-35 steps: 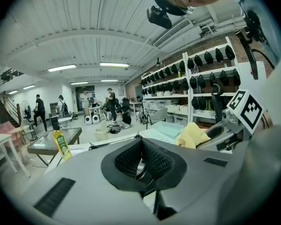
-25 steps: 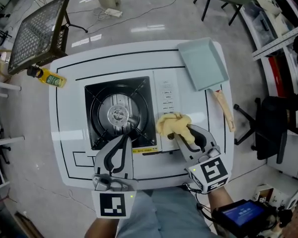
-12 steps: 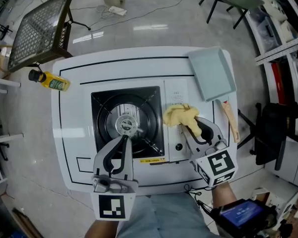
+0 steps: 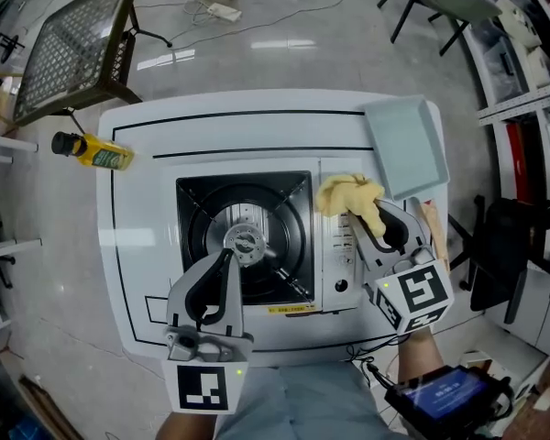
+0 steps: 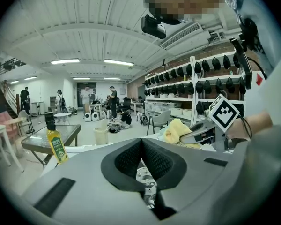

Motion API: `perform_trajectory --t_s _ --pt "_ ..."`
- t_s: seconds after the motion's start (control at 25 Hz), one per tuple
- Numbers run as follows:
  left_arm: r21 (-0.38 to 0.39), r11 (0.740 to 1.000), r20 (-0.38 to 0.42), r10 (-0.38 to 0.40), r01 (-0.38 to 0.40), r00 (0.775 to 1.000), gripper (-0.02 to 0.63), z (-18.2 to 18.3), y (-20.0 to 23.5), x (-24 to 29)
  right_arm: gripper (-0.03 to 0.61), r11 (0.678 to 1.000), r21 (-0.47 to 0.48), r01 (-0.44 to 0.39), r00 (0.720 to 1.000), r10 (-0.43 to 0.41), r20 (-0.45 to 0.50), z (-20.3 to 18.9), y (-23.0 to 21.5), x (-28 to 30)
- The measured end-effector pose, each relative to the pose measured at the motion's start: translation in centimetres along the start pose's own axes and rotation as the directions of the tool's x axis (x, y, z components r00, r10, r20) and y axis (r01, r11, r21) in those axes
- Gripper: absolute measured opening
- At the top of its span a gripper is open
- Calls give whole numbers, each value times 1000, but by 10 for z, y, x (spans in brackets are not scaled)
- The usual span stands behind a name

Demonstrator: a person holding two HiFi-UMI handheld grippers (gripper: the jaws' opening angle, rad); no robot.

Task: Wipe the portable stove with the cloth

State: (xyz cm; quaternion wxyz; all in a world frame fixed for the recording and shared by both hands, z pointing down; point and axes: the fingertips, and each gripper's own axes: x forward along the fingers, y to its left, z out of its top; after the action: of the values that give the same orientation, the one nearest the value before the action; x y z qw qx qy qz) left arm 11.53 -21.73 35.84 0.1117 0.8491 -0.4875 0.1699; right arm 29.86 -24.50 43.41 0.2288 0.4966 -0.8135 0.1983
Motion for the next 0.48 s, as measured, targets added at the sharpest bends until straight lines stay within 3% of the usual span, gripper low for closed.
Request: perform_trajectory --t_s 0.48 --pt "-15 998 27 64 -63 998 18 5 37 -13 124 996 -79 29 999 -30 -11 32 -23 46"
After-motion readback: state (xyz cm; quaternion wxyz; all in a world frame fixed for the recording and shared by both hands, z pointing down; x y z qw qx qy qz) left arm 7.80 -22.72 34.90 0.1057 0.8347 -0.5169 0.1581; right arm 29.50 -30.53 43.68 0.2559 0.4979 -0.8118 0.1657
